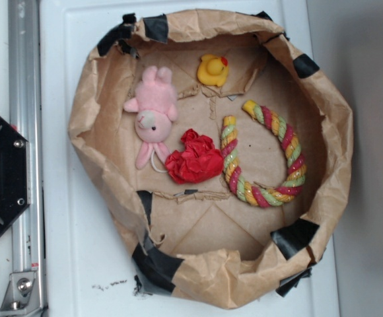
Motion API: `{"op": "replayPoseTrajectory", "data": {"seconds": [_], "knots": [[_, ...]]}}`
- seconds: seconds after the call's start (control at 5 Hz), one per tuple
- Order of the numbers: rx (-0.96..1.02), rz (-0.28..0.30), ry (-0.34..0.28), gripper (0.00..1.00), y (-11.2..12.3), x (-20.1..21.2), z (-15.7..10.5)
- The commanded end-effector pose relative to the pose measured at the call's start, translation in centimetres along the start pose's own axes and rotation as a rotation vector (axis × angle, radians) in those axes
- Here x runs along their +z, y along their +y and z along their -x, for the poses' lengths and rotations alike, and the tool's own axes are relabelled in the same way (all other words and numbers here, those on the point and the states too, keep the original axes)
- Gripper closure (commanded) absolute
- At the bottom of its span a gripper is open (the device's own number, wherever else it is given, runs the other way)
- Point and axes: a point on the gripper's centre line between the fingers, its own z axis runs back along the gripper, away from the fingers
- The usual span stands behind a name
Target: Grab the yellow duck.
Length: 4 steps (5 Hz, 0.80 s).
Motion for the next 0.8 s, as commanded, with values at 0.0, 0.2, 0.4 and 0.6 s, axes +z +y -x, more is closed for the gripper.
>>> {"op": "replayPoseTrajectory", "data": {"seconds": [0.0, 0.2, 0.4, 0.6], "knots": [[0.0, 0.0, 0.0, 0.0, 0.0, 0.0, 0.0], [0.161, 0.053, -0.037, 0.0, 0.3, -3.2, -4.7], [0.258, 0.026, -0.142, 0.0, 0.8, -6.4, -9.4], [0.416, -0.04, -0.144, 0.0, 1.8, -10.7, -12.5]]}}
